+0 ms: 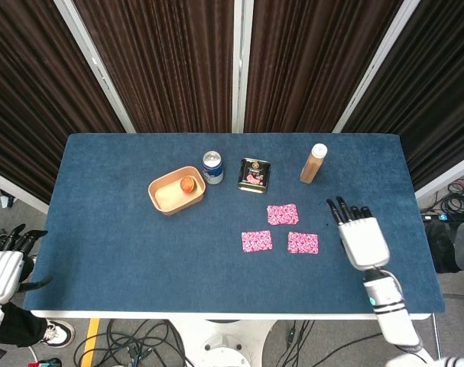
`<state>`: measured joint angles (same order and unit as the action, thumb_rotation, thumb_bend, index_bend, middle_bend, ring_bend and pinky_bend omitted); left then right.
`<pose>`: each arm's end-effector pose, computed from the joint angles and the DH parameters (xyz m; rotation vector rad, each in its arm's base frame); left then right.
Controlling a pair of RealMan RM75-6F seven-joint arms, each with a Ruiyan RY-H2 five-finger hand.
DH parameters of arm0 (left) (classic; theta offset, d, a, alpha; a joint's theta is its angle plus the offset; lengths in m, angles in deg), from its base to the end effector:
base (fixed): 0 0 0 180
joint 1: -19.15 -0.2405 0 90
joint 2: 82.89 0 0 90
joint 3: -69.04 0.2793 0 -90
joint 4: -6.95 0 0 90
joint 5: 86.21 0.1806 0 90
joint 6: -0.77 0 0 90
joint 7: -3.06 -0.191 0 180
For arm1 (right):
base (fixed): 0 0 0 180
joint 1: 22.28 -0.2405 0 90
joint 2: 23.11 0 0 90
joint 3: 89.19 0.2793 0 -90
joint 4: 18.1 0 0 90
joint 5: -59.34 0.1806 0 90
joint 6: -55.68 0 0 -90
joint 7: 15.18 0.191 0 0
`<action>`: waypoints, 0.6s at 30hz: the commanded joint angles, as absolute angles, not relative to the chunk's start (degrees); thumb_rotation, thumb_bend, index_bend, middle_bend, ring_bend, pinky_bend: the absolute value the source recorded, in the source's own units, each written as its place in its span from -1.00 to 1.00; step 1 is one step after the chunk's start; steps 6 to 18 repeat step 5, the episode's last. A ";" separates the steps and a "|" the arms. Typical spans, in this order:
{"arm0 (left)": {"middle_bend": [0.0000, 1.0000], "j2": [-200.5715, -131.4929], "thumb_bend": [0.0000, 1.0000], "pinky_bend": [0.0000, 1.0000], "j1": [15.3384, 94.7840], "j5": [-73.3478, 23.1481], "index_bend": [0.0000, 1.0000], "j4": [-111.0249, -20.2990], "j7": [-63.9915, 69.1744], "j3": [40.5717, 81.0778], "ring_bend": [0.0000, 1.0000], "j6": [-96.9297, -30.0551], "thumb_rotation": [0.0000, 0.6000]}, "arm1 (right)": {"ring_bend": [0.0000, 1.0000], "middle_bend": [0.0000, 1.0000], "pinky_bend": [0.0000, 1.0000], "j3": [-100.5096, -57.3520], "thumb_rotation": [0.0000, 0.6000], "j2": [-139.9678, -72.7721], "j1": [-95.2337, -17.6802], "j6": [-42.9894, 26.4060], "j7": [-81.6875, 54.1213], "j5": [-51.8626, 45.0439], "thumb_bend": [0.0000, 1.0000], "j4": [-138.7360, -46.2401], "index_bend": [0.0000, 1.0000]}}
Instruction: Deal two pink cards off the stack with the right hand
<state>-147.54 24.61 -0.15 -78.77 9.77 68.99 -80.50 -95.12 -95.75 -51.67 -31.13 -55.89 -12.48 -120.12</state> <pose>-0.3476 0.2226 0.1845 -1.4323 -0.9893 -0.8451 -0.2257 -0.3103 0.1221 1.6633 -0.4965 0.6681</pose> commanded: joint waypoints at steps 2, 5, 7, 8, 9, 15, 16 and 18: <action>-0.66 -147.90 -0.99 -0.62 24.70 0.84 -0.63 -78.80 8.67 68.79 -0.96 -81.61 1.00 | -1.00 -1.00 -1.00 -99.76 1.00 -90.36 -42.50 -33.21 -44.39 -14.78 -0.85 -118.81 -1.00; -0.66 -148.34 -0.99 -0.62 24.80 2.09 -0.63 -78.36 8.49 68.68 -0.95 -82.76 1.00 | -1.00 -1.00 -1.00 -98.92 1.00 -90.47 -40.66 -33.50 -41.46 -15.11 -0.86 -117.52 -1.00; -0.66 -148.34 -0.99 -0.62 24.80 2.09 -0.63 -78.36 8.49 68.68 -0.95 -82.76 1.00 | -1.00 -1.00 -1.00 -98.92 1.00 -90.47 -40.66 -33.50 -41.46 -15.11 -0.86 -117.52 -1.00; -0.66 -148.34 -0.99 -0.62 24.80 2.09 -0.63 -78.36 8.49 68.68 -0.95 -82.76 1.00 | -1.00 -1.00 -1.00 -98.92 1.00 -90.47 -40.66 -33.50 -41.46 -15.11 -0.86 -117.52 -1.00; -0.66 -148.34 -0.99 -0.62 24.80 2.09 -0.63 -78.36 8.49 68.68 -0.95 -82.76 1.00 | -1.00 -1.00 -1.00 -98.92 1.00 -90.47 -40.66 -33.50 -41.46 -15.11 -0.86 -117.52 -1.00; -0.66 -148.34 -0.99 -0.62 24.80 2.09 -0.63 -78.36 8.49 68.68 -0.95 -82.76 1.00 | -1.00 -1.00 -1.00 -98.92 1.00 -90.47 -40.66 -33.50 -41.46 -15.11 -0.86 -117.52 -1.00; -0.66 -148.34 -0.99 -0.62 24.80 2.09 -0.63 -78.36 8.49 68.68 -0.95 -82.76 1.00 | -1.00 -1.00 -1.00 -98.92 1.00 -90.47 -40.66 -33.50 -41.46 -15.11 -0.86 -117.52 -1.00; -0.66 -148.34 -0.99 -0.62 24.80 2.09 -0.63 -78.36 8.49 68.68 -0.95 -82.76 1.00 | -1.00 -1.00 -1.00 -98.92 1.00 -90.47 -40.66 -33.50 -41.46 -15.11 -0.86 -117.52 -1.00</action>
